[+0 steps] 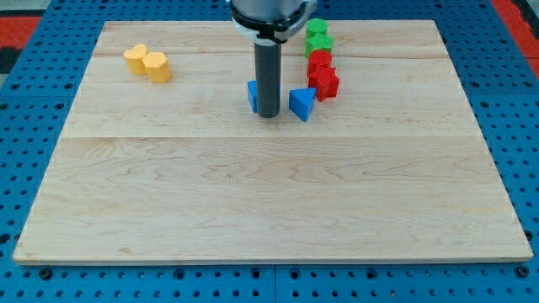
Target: Push the blue triangle to the right and then left a bit
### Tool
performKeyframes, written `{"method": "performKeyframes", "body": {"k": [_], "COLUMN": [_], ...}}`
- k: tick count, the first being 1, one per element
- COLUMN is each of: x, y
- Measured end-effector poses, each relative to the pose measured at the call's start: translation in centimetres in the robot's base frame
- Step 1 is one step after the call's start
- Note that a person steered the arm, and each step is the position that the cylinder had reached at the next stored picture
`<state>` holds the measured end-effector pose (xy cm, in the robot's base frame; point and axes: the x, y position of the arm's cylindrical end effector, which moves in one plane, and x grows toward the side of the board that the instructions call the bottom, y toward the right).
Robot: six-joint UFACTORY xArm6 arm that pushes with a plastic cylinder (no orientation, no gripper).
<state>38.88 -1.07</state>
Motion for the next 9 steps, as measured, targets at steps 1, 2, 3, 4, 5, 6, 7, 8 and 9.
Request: {"method": "performKeyframes", "body": {"k": [1, 2, 3, 4, 5, 6, 7, 8, 9], "x": [-0.8, -0.5, -0.4, -0.4, 2.6, 5.2, 3.6, 1.0, 0.2], "y": [0.2, 4.4, 7.7, 8.1, 7.7, 11.4, 16.3, 16.5, 15.7]}}
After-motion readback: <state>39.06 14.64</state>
